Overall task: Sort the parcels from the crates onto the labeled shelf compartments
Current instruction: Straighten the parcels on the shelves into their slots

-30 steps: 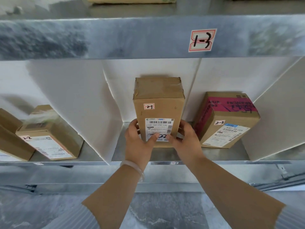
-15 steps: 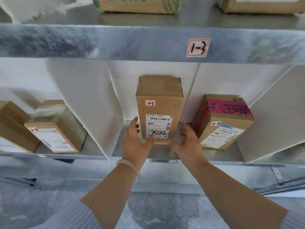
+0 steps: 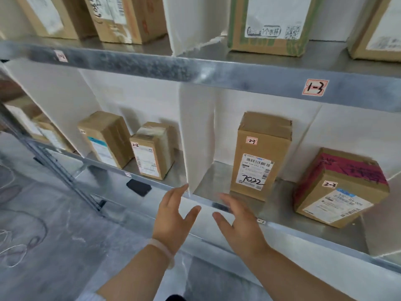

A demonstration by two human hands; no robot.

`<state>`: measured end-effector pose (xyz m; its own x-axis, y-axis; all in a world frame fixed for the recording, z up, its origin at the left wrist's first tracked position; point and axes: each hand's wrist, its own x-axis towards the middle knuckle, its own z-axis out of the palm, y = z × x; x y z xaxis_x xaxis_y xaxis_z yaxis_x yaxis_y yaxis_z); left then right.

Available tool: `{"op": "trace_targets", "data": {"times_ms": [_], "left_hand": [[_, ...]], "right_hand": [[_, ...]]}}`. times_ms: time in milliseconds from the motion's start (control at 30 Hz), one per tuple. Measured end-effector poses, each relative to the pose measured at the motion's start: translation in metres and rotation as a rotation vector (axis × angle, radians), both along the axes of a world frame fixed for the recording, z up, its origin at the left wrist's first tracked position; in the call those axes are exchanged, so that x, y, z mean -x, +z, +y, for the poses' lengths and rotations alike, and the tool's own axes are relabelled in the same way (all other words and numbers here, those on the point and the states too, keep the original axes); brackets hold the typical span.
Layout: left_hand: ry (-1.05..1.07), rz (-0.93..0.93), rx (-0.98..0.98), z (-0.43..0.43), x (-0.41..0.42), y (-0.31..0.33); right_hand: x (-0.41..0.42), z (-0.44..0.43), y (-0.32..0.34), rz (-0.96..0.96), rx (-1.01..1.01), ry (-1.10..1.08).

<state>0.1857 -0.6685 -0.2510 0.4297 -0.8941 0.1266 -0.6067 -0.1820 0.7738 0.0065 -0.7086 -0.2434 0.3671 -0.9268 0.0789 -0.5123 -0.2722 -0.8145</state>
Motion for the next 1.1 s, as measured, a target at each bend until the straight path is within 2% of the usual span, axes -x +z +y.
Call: {"op": "trace_targets", "data": {"times_ms": [167, 267, 467, 600, 833, 1100], "left_hand": [[0.115, 0.045, 0.04, -0.008, -0.06, 0.006], [0.106, 0.116, 0.017, -0.02, -0.099, 0.004], [0.001, 0.197, -0.023, -0.055, -0.186, 0.002], [-0.159, 0.225, -0.049, -0.085, -0.227, -0.005], [-0.394, 0.349, -0.071, -0.119, -0.246, -0.006], [-0.462, 0.418, -0.052, -0.131, -0.246, -0.016]], "right_hand": [[-0.061, -0.005, 0.014, -0.012, 0.044, 0.165], [-0.104, -0.012, 0.005, 0.022, -0.023, 0.18], [-0.19, -0.038, -0.014, -0.1, -0.235, -0.105], [-0.223, -0.067, -0.019, -0.106, -0.224, -0.223], [-0.247, -0.084, -0.025, -0.119, -0.22, -0.33], [-0.258, -0.078, -0.017, -0.254, -0.202, -0.479]]}}
